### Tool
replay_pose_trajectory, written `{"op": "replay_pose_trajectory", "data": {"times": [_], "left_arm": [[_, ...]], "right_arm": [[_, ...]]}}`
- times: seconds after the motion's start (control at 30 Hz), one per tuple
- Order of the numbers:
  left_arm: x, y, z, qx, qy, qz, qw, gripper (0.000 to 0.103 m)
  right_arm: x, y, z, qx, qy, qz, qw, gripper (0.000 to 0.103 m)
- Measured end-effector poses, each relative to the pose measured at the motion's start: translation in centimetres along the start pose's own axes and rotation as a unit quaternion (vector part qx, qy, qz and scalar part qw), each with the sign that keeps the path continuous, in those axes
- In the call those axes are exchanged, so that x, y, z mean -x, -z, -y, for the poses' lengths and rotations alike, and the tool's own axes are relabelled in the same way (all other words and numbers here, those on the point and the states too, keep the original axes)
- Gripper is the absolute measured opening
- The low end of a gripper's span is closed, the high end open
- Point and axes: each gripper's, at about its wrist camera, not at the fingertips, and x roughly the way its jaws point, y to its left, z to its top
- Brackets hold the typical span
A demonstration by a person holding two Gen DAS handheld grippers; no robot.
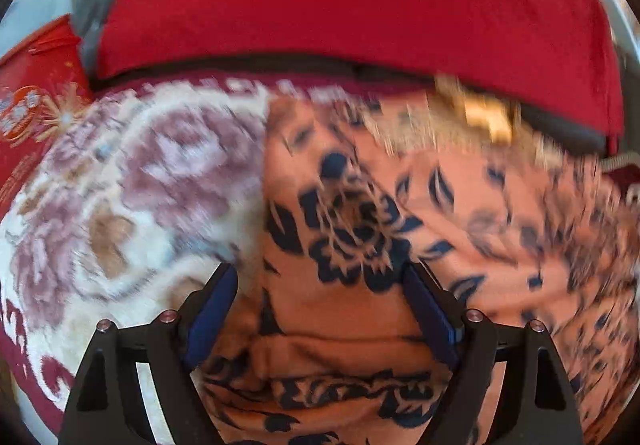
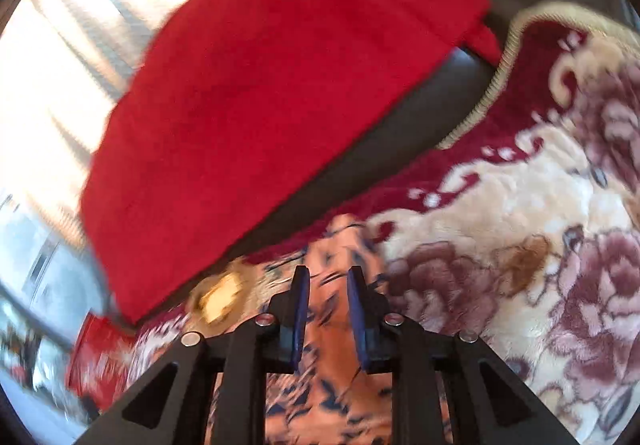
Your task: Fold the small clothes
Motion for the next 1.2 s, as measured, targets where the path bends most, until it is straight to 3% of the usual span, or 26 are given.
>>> {"op": "replay_pose_trajectory", "data": {"times": [0.07, 0.13, 0.17, 0.27, 0.33, 0.47, 0.5, 0.53, 0.57, 0.6, 0.67, 0.8, 0.9, 1.03, 1.1, 1.17, 1.2], "left_arm": [[0.2, 0.1, 0.3, -0.011, -0.006, 0.006, 0.9999, 0.086], [0.9, -0.1, 0.0, -0.01, 0.003, 0.008, 0.9999, 0.086], [1.4, -0.1, -0.5, -0.005, 0.005, 0.009, 0.9999, 0.086], [3.3, 0.8, -2.3, 0.016, 0.014, 0.017, 0.9996, 0.086], [4.9, 1.8, -3.3, 0.027, 0.018, 0.031, 0.999, 0.086], [8.6, 4.4, -5.7, 0.032, 0.011, 0.067, 0.9972, 0.086], [9.7, 5.9, -6.5, 0.037, 0.01, 0.072, 0.9967, 0.086], [10.1, 6.8, -7.1, 0.044, 0.012, 0.07, 0.9965, 0.087], [10.4, 7.4, -7.5, 0.05, 0.015, 0.066, 0.9964, 0.087], [11.0, 9.0, -8.3, 0.06, 0.021, 0.057, 0.9963, 0.087], [11.2, 10.8, -8.9, 0.073, 0.025, 0.044, 0.9961, 0.087], [11.5, 15.1, -9.6, 0.095, 0.035, 0.012, 0.9947, 0.087], [11.4, 16.9, -9.5, 0.109, 0.05, -0.012, 0.9927, 0.087], [9.8, 18.2, -8.8, 0.11, 0.067, -0.061, 0.9898, 0.087], [9.1, 19.1, -8.5, 0.116, 0.09, -0.084, 0.9856, 0.087], [9.0, 19.7, -8.1, 0.12, 0.119, -0.09, 0.9815, 0.087], [9.0, 19.8, -7.8, 0.115, 0.137, -0.09, 0.9797, 0.087]], "right_arm": [[-1.0, 1.0, -0.6, 0.028, -0.016, -0.055, 0.998, 0.022], [-4.0, 3.1, -0.3, 0.043, 0.015, -0.152, 0.987, 0.022], [-5.1, 4.2, 0.1, 0.035, 0.023, -0.181, 0.983, 0.022], [-2.1, 3.7, 0.8, 0.003, -0.006, -0.138, 0.99, 0.022], [1.0, 3.9, -0.1, 0.029, -0.029, -0.106, 0.994, 0.023], [5.6, 7.1, -2.5, 0.071, -0.086, -0.109, 0.988, 0.026], [6.6, 8.3, -3.3, 0.09, -0.092, -0.113, 0.985, 0.04], [7.5, 9.7, -4.2, 0.113, -0.089, -0.116, 0.983, 0.072], [8.5, 11.6, -5.2, 0.134, -0.083, -0.112, 0.981, 0.081], [9.9, 13.0, -5.8, 0.15, -0.081, -0.099, 0.98, 0.084], [11.2, 15.2, -6.8, 0.176, -0.079, -0.095, 0.977, 0.084], [12.8, 19.5, -8.2, 0.233, -0.025, -0.103, 0.967, 0.084], [11.5, 21.1, -7.7, 0.243, 0.03, -0.111, 0.963, 0.084], [9.9, 22.8, -7.0, 0.221, 0.068, -0.125, 0.965, 0.084], [8.6, 23.8, -6.6, 0.238, 0.1, -0.13, 0.957, 0.082], [8.3, 24.4, -6.2, 0.247, 0.117, -0.138, 0.952, 0.067], [8.6, 24.3, -6.0, 0.25, 0.123, -0.134, 0.951, 0.054]]}}
